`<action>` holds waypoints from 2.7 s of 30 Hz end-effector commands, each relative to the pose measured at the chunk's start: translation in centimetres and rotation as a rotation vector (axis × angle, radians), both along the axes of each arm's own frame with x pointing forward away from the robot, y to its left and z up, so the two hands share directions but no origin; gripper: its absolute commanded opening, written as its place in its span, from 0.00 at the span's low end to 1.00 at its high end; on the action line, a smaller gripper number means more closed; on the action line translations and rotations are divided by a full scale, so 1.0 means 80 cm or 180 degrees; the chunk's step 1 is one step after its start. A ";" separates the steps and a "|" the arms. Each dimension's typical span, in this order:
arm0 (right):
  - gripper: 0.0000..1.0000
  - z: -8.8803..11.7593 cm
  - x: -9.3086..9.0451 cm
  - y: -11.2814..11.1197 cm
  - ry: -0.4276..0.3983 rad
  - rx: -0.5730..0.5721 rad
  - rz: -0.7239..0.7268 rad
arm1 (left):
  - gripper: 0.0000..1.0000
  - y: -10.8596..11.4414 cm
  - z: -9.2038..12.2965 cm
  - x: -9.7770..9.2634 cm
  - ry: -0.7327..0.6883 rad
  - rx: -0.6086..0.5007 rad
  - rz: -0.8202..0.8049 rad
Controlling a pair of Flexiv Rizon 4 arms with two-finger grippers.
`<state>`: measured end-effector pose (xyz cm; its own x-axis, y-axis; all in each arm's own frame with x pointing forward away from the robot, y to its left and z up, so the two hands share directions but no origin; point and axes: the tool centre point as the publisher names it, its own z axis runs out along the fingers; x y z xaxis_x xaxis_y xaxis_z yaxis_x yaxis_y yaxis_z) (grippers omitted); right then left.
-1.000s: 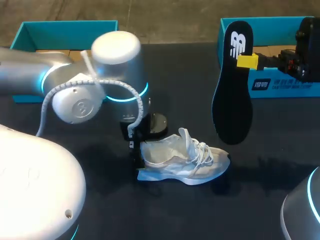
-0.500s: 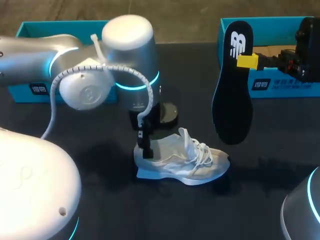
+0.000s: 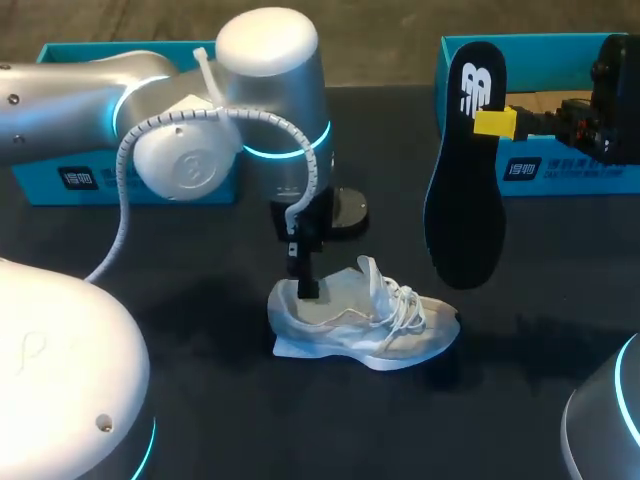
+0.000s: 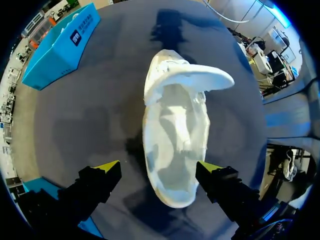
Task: Take the shoe out of the shoebox, open the shoe tongue, remove and reinsert the insole, then place the shoe into the shoebox
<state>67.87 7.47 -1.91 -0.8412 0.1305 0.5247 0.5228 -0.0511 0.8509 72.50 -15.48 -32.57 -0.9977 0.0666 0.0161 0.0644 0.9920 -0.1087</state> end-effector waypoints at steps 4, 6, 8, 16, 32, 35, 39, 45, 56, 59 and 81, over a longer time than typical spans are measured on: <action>0.00 -0.001 -0.001 0.002 0.0003 -0.0004 -0.0006 | 1.00 -0.030 -0.033 0.019 0.0065 0.0030 0.0006; 0.00 -0.001 -0.001 0.002 0.0003 -0.0004 -0.0006 | 1.00 -0.035 -0.041 0.022 0.0059 0.0037 0.0009; 0.00 -0.001 -0.001 0.002 0.0003 -0.0004 -0.0006 | 1.00 -0.039 -0.048 0.025 0.0108 0.0011 -0.0001; 0.00 -0.001 -0.001 0.002 0.0003 -0.0004 -0.0006 | 0.78 -0.044 -0.061 0.026 0.0192 -0.0031 -0.0006; 0.00 -0.001 -0.001 0.002 0.0003 -0.0004 -0.0006 | 0.00 -0.042 -0.082 0.014 0.0222 0.0055 -0.0058; 0.00 -0.001 -0.001 0.002 0.0003 -0.0004 -0.0006 | 0.00 -0.039 -0.080 0.013 0.0218 0.0048 -0.0074; 0.00 -0.001 -0.001 0.002 0.0003 -0.0004 -0.0006 | 0.00 -0.036 -0.075 0.013 0.0205 0.0026 -0.0124; 0.00 -0.001 -0.001 0.002 0.0003 -0.0004 -0.0006 | 0.00 -0.033 -0.063 0.013 0.0242 -0.0050 -0.0311; 0.00 -0.001 -0.001 0.002 0.0003 -0.0004 -0.0006 | 0.00 -0.038 -0.012 0.007 -0.0065 -0.0128 -0.1391; 0.00 -0.001 -0.001 0.002 0.0003 -0.0004 -0.0006 | 0.00 -0.040 0.004 0.007 -0.0156 -0.0151 -0.1825; 0.00 -0.001 -0.001 0.002 0.0003 -0.0004 -0.0006 | 0.00 -0.044 0.021 0.007 -0.0260 0.0204 -0.4444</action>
